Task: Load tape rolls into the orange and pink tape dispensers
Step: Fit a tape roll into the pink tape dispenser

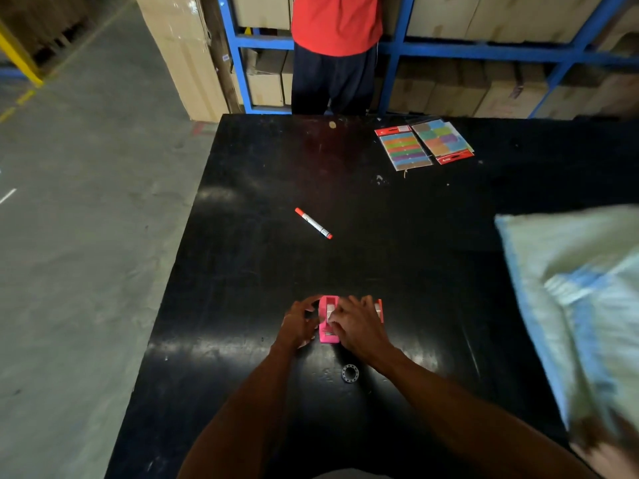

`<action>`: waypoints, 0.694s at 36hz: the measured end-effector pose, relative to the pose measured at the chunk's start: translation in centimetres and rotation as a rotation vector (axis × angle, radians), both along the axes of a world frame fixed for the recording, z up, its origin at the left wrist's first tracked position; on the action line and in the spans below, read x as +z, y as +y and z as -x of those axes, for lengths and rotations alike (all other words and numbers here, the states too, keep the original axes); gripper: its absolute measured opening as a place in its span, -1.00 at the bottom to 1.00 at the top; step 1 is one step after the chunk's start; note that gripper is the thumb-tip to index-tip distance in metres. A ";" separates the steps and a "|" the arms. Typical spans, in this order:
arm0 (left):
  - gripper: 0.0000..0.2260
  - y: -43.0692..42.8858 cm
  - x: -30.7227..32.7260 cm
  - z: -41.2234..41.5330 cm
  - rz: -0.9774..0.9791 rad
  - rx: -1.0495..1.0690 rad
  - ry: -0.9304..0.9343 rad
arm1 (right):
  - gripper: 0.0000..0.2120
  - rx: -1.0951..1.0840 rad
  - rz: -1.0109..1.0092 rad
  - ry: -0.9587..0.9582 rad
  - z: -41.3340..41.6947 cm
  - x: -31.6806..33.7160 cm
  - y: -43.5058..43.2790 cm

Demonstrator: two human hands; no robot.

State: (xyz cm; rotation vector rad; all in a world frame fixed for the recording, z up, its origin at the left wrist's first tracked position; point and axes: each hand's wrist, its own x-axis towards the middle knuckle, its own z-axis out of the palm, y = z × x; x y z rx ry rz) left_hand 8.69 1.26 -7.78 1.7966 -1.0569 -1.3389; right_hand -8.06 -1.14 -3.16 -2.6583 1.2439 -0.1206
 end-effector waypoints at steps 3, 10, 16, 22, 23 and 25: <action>-0.62 0.1 -0.2 0.0 -0.013 0.016 0.004 | -0.83 -0.028 -0.016 -0.017 0.5 -0.6 1.1; -0.62 -0.1 -0.6 0.0 -0.031 0.029 0.047 | -0.85 -0.031 -0.025 -0.055 1.2 -2.5 3.6; -0.59 -0.2 -0.2 0.1 -0.053 0.034 0.054 | -0.77 -0.071 -0.093 -0.097 1.2 -3.6 4.7; -0.60 -0.1 0.1 0.1 -0.057 0.036 0.052 | -0.77 -0.097 -0.105 -0.071 0.8 -4.0 4.8; -0.61 -0.1 0.2 0.1 -0.060 0.036 0.054 | -0.79 -0.101 -0.104 -0.065 0.7 -4.1 4.7; -0.60 -0.1 0.3 0.2 -0.069 0.037 0.058 | -0.85 -0.109 -0.100 -0.026 0.4 -4.1 4.6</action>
